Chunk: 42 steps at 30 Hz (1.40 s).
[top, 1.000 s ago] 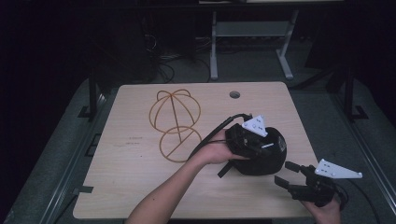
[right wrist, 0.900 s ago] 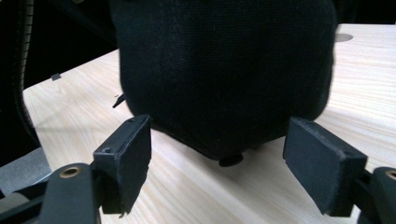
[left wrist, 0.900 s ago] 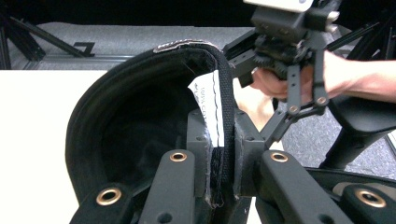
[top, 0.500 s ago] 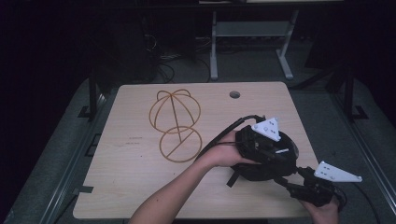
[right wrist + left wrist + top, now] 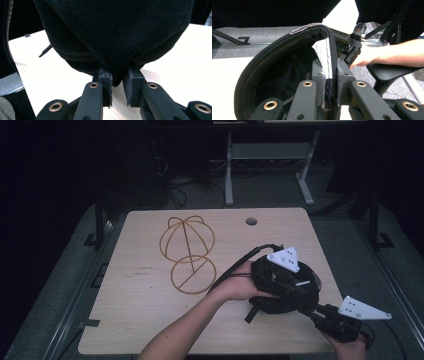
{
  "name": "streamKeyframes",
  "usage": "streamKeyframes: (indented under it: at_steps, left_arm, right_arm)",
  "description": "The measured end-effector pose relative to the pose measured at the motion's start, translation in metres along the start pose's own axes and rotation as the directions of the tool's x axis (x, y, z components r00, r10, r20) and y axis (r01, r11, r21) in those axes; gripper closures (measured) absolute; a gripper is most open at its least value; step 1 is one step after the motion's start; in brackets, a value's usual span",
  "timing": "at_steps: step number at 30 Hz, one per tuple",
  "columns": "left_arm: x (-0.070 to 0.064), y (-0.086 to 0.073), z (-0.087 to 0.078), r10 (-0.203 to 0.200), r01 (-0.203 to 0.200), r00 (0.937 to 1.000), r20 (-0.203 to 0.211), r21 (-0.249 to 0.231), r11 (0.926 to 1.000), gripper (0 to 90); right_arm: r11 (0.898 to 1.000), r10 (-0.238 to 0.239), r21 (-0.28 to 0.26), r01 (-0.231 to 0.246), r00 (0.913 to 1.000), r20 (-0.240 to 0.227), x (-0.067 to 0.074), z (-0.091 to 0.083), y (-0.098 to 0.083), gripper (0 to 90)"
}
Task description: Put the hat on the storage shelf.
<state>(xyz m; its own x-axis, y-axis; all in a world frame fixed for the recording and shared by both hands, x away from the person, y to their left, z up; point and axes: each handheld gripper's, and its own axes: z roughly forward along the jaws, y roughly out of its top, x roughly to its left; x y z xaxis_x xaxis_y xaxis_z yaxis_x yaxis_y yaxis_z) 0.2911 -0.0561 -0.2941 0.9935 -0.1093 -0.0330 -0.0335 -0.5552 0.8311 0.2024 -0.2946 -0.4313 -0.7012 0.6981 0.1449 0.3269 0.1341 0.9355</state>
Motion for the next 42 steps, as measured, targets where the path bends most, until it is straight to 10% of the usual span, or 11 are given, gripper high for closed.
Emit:
streamKeyframes:
  at_steps: [23, 42]
  left_arm:
    - [0.003, -0.02, -0.031, -0.061, 0.062, 0.9908, -0.121, 0.006, 0.9981, 64.3]
    - [-0.003, -0.061, -0.083, -0.135, 0.128, 0.9679, -0.212, -0.049, 0.9906, 46.5]
  right_arm:
    - [0.996, 0.089, 0.024, -0.088, 0.9957, -0.025, -0.007, -0.01, 0.027, 80.2]
    - [0.987, 0.149, 0.071, -0.145, 0.9875, -0.052, -0.019, -0.003, 0.056, 80.6]
